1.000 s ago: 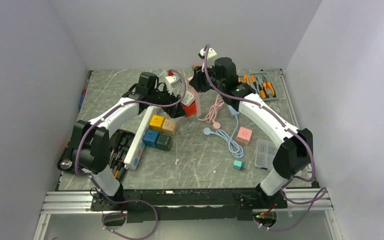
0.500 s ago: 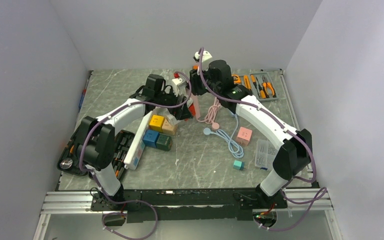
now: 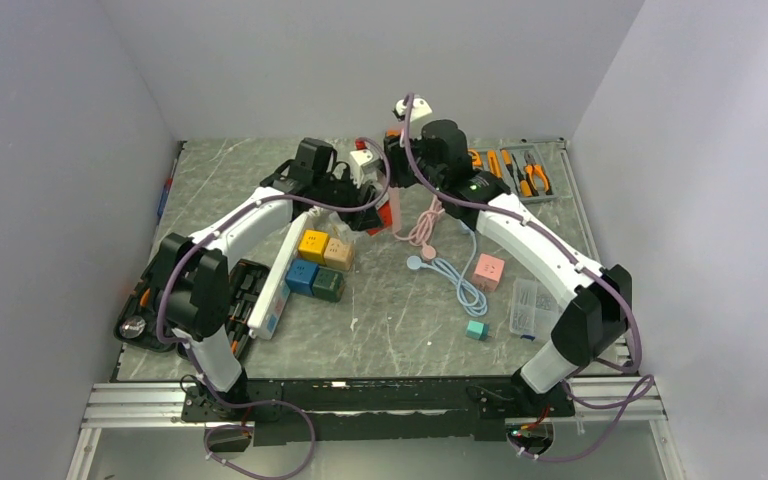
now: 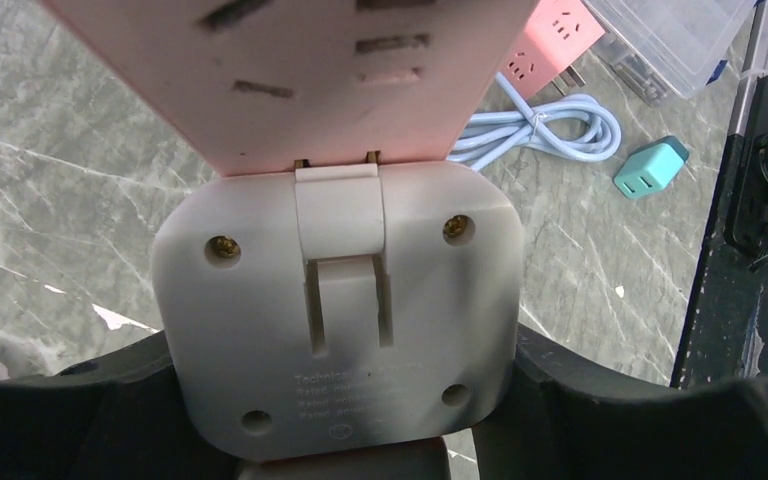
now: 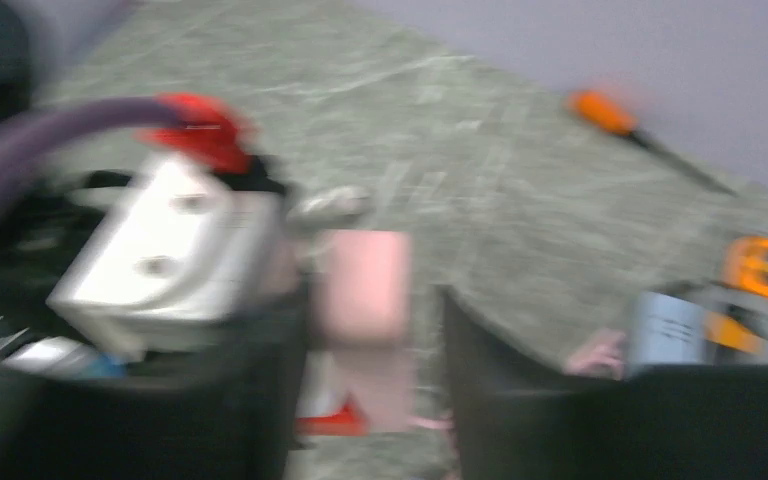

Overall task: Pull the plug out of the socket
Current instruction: Remove the plug from the socket.

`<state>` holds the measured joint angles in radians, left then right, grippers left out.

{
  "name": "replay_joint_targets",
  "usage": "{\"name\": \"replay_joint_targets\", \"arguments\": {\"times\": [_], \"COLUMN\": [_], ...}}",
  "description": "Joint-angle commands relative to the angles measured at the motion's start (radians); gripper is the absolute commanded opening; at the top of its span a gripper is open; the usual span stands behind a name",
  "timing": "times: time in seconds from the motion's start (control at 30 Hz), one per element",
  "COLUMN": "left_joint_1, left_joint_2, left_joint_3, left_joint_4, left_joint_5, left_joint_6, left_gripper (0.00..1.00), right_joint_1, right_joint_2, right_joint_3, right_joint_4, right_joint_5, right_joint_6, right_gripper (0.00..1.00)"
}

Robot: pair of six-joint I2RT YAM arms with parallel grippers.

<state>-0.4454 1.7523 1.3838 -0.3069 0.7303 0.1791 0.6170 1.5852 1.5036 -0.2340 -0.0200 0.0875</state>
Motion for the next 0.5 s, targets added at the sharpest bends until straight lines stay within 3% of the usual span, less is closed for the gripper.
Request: {"name": "replay_joint_targets", "arguments": {"times": [0.0,0.1,0.47], "left_joint_1": [-0.004,-0.004,-0.003], "left_joint_2": [-0.005,-0.021,-0.05], "left_joint_3": [0.064,0.059,0.076], "left_joint_4": [-0.053,-0.043,-0.072], "left_joint_5": [-0.016,-0.003,0.017], "left_joint_6": [0.031,0.024,0.023], "left_gripper": [0.0,0.0,0.0], "right_joint_1": [0.006,0.005,0.006], "right_joint_2": [-0.099,-0.123,-0.224], "right_joint_3": [-0.004,-0.047,-0.315], "right_joint_4": [0.114,0.116,0.252], "right_joint_5": [0.057,0.077,0.084], "right_joint_6": [0.026,0.042,0.131], "right_gripper": [0.63,0.98,1.0]}}
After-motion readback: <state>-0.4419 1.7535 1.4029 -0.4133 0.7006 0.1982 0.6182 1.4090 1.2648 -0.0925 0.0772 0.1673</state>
